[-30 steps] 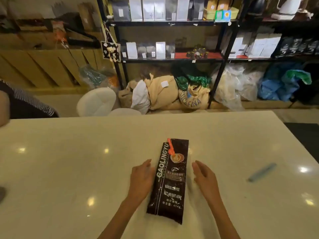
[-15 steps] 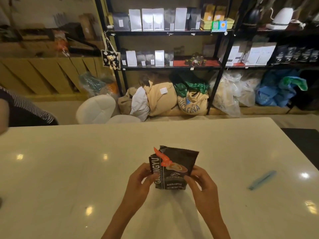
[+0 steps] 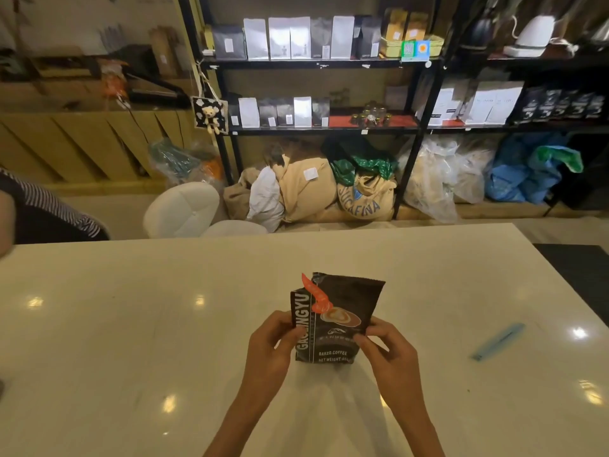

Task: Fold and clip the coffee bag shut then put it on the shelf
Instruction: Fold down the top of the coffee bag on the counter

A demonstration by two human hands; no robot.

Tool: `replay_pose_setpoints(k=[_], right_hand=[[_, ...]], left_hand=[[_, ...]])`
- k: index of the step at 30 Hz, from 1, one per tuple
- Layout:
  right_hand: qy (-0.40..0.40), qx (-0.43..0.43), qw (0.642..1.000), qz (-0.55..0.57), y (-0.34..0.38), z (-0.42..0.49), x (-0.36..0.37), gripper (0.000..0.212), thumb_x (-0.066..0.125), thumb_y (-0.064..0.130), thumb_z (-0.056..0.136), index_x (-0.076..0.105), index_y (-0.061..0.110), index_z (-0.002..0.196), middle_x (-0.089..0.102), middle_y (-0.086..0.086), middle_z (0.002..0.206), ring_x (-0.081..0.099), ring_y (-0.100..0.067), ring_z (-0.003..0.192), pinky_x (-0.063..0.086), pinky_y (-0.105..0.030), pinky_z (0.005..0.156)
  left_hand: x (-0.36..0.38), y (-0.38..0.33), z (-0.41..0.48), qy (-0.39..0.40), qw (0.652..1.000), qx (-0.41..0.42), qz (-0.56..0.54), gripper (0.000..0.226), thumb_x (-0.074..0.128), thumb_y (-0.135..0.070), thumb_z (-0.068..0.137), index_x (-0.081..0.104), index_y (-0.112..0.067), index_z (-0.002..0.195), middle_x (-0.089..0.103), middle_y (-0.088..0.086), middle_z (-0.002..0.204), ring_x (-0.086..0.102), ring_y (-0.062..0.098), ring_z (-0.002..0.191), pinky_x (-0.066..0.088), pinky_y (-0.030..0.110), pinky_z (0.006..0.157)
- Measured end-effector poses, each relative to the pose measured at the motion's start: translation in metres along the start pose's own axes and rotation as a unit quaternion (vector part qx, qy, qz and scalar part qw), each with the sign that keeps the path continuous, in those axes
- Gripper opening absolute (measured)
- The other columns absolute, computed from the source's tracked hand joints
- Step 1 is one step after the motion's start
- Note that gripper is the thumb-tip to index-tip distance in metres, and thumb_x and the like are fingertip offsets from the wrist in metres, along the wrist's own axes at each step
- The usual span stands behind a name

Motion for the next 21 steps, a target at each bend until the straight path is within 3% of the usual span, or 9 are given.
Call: replay_pose_setpoints(k=[5,9,12,14,16,18,21], right_hand=[[-0.001,-0.007,1.0,0.011,0.002,-0.002,-0.002,0.02,0.069,-0.003,0.084,0.067,0.016,0.079,0.073,0.018,0.097,0.066,-0.009,0.098,0.058,-0.017,0.073],[0.038,0.015,0.999,0.006,-0.005,-0.004,0.009,0.014,0.067,0.004,0.087,0.066,0.017,0.092,0.07,0.02,0.103,0.063,-0.003,0.104,0.057,-0.016,0.077],[0.055,0.04,0.998,0.003,-0.001,0.004,0.018,0.023,0.068,0.012,0.088,0.063,0.022,0.107,0.067,0.016,0.106,0.064,0.004,0.1,0.057,-0.014,0.074],[0.037,0.049,0.998,0.0,0.0,0.014,0.019,0.013,0.066,0.011,0.09,0.064,0.017,0.101,0.069,0.008,0.101,0.065,0.004,0.094,0.059,-0.019,0.069],[0.022,0.046,0.998,-0.024,0.0,0.026,0.016,0.006,0.067,0.013,0.089,0.064,0.016,0.087,0.07,0.004,0.092,0.066,-0.006,0.091,0.06,-0.026,0.071],[0.02,0.044,0.998,-0.03,-0.003,0.036,0.014,0.013,0.069,0.013,0.088,0.061,0.017,0.078,0.07,0.0,0.086,0.067,-0.015,0.089,0.059,-0.027,0.069],[0.001,0.056,0.998,-0.024,-0.009,0.044,0.012,0.015,0.071,0.01,0.086,0.061,0.015,0.076,0.071,-0.001,0.081,0.07,-0.018,0.085,0.061,-0.028,0.065]], left_hand=[[0.003,-0.007,-0.009,-0.011,1.0,0.021,-0.013,0.028,0.061,0.007,0.088,0.07,-0.019,0.088,0.076,-0.007,0.089,0.071,0.013,0.088,0.054,0.019,0.077],[0.003,0.004,-0.008,-0.004,0.999,-0.019,-0.044,0.017,0.06,-0.001,0.092,0.068,-0.017,0.094,0.076,-0.002,0.095,0.071,0.017,0.095,0.056,0.029,0.083],[0.009,0.001,-0.004,0.029,0.999,-0.025,-0.033,0.011,0.062,-0.018,0.089,0.066,-0.016,0.099,0.075,-0.006,0.098,0.07,0.014,0.097,0.055,0.033,0.088],[0.008,0.004,0.008,0.015,0.999,-0.029,-0.006,0.004,0.063,-0.014,0.09,0.066,-0.015,0.093,0.074,-0.011,0.092,0.069,0.006,0.09,0.054,0.028,0.084],[0.004,0.003,0.022,-0.015,0.999,-0.029,0.031,0.011,0.066,-0.01,0.089,0.063,-0.015,0.08,0.073,-0.013,0.082,0.067,0.0,0.078,0.051,0.021,0.076],[0.0,0.001,0.032,-0.043,0.998,-0.028,0.04,0.019,0.069,-0.008,0.086,0.057,-0.01,0.071,0.072,-0.004,0.073,0.066,0.005,0.073,0.05,0.022,0.071],[-0.002,0.008,0.039,-0.073,0.996,-0.042,0.042,0.023,0.071,-0.009,0.084,0.054,0.0,0.072,0.071,0.007,0.076,0.069,0.018,0.081,0.052,0.026,0.071]])
Point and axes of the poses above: each hand's wrist, its own z-axis towards the middle knuckle, its own x-axis out of the palm, y = z × x, the point moved 8 cm from there along z, towards the middle knuckle
